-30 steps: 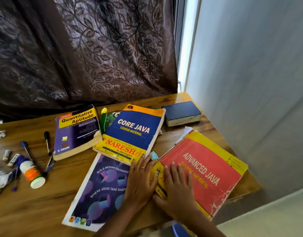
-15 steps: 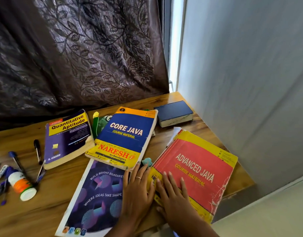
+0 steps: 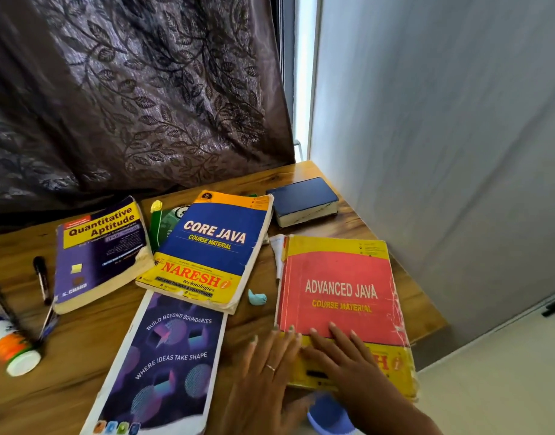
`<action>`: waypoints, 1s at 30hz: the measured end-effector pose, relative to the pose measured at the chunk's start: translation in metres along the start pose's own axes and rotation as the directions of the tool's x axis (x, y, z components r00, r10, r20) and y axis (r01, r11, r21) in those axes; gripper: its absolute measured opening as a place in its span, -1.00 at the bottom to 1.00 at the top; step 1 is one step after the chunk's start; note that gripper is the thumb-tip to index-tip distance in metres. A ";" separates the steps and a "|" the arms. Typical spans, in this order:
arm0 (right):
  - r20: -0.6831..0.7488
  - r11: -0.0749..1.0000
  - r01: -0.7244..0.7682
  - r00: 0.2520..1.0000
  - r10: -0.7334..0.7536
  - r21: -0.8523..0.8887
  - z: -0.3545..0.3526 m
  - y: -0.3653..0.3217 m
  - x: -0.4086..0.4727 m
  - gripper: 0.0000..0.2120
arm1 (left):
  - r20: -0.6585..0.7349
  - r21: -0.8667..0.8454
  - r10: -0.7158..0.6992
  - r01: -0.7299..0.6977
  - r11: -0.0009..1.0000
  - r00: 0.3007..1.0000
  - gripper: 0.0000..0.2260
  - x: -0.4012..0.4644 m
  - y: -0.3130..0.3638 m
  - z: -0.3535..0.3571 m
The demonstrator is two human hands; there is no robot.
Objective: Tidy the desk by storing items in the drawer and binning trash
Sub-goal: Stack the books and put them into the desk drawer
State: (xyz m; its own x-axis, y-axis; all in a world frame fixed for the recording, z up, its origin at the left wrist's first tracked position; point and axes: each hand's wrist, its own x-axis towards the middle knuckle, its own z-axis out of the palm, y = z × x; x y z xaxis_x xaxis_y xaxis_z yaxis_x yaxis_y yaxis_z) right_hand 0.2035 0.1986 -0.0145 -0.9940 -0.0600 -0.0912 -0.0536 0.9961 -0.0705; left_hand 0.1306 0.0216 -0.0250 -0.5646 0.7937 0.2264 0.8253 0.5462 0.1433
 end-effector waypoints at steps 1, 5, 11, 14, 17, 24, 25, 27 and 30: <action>-0.010 1.000 -0.017 1.000 0.016 -0.008 0.001 0.002 -0.003 0.12 | 0.019 0.006 0.094 -0.094 0.996 0.995 -0.35 0.004 -0.002 -0.001; 0.015 1.000 0.004 1.000 -0.004 -0.005 0.005 0.017 -0.010 0.36 | 0.148 0.025 0.257 -0.264 0.964 0.955 -0.36 0.022 -0.009 -0.005; 0.138 0.999 0.038 0.990 -0.040 0.020 -0.018 0.038 -0.010 -0.01 | 0.147 -0.101 0.196 -0.182 0.978 0.970 -0.45 0.032 0.006 0.012; 0.138 1.000 0.002 0.990 -0.004 0.011 -0.021 0.050 -0.011 -0.03 | 0.142 -0.150 0.073 -0.051 0.987 0.987 -0.44 0.038 0.024 0.022; 0.077 0.994 0.003 0.997 -0.012 0.110 -0.030 0.060 -0.012 -0.24 | 0.151 -0.127 0.003 0.016 0.992 0.989 -0.41 0.048 0.039 0.025; 0.091 0.966 -0.101 0.993 0.081 0.238 -0.034 0.076 -0.006 -0.32 | 0.182 -0.104 -0.027 0.047 0.993 0.983 -0.43 0.068 0.044 0.024; 0.084 0.967 -0.099 0.993 0.081 0.236 -0.034 0.077 -0.004 -0.32 | 0.192 -0.105 -0.021 0.042 0.994 0.981 -0.43 0.069 0.044 0.023; 0.094 0.958 -0.118 0.991 0.096 0.260 -0.037 0.075 -0.001 -0.34 | 0.193 -0.116 -0.004 0.026 0.993 0.981 -0.43 0.071 0.042 0.023; 0.123 0.945 -0.139 0.987 0.107 0.297 -0.041 0.070 -0.001 -0.40 | 0.209 -0.158 -0.015 0.049 0.986 0.978 -0.47 0.071 0.039 0.018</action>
State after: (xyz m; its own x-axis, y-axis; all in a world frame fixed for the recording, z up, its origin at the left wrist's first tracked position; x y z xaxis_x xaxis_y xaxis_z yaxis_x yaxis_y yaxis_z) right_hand 0.1968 0.2713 0.0214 -0.9748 0.0390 -0.2195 0.1158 0.9299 -0.3492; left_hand 0.1228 0.1045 -0.0210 -0.5667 0.8237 0.0180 0.7878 0.5353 0.3045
